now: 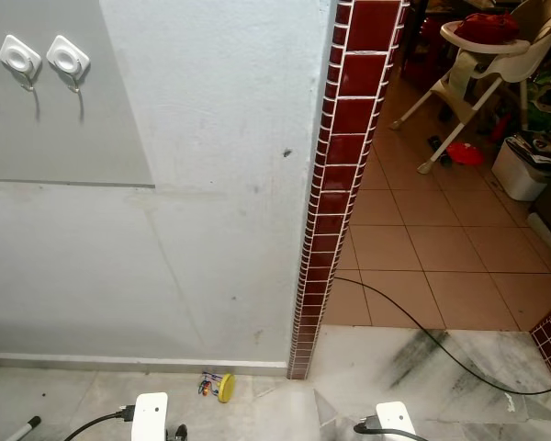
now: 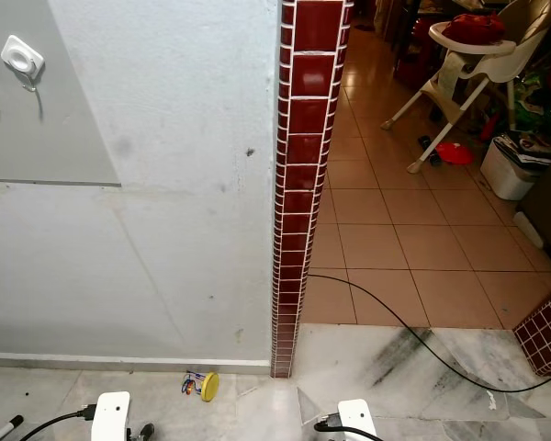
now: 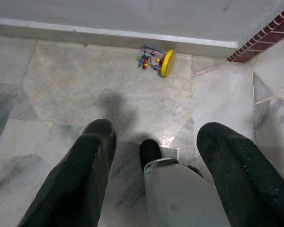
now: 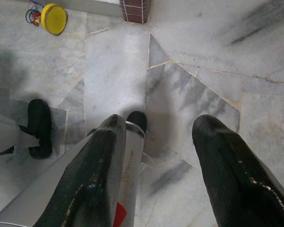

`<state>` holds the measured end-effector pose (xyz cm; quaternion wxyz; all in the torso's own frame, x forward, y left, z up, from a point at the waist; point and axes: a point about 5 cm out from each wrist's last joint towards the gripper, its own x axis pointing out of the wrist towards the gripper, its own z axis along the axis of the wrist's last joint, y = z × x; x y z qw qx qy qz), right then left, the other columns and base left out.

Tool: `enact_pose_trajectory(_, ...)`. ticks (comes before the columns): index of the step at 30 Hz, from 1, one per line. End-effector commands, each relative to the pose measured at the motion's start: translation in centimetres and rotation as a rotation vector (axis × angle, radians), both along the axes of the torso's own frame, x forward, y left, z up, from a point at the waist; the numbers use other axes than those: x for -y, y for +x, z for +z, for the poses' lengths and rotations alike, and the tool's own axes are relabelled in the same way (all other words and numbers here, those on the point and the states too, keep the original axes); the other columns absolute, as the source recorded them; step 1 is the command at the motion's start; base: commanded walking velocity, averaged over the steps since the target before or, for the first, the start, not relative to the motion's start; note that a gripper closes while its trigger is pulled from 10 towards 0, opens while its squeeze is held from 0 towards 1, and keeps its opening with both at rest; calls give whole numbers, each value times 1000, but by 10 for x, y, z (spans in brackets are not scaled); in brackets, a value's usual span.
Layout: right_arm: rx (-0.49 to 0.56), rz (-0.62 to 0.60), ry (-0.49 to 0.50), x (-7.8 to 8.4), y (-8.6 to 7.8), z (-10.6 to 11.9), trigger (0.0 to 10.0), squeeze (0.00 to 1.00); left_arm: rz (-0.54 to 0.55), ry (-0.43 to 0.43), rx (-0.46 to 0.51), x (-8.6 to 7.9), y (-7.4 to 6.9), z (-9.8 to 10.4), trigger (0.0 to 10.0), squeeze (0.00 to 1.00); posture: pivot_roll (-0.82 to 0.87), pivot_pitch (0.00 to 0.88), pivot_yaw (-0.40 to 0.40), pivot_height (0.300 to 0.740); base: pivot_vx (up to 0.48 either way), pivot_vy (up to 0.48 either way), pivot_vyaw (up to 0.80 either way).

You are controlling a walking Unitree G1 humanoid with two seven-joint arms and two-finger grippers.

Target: Hang keys on a hook

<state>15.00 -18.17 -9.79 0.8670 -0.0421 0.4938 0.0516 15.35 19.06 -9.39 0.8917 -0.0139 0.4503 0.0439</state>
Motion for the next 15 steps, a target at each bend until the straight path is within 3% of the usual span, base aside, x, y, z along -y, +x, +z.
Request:
enact_pose_trajectory(1,3,240,-146,-1,23,8,10000,0,-254,139,-114,-11,3,0,10000,0,-82,0,8,740,0,0,0)
enact_pose_trajectory(15,5,259,-142,-2,25,9,10000,0,-243,140,-121,-11,1,0,10000,0,-74,0,0,740,0,0,0)
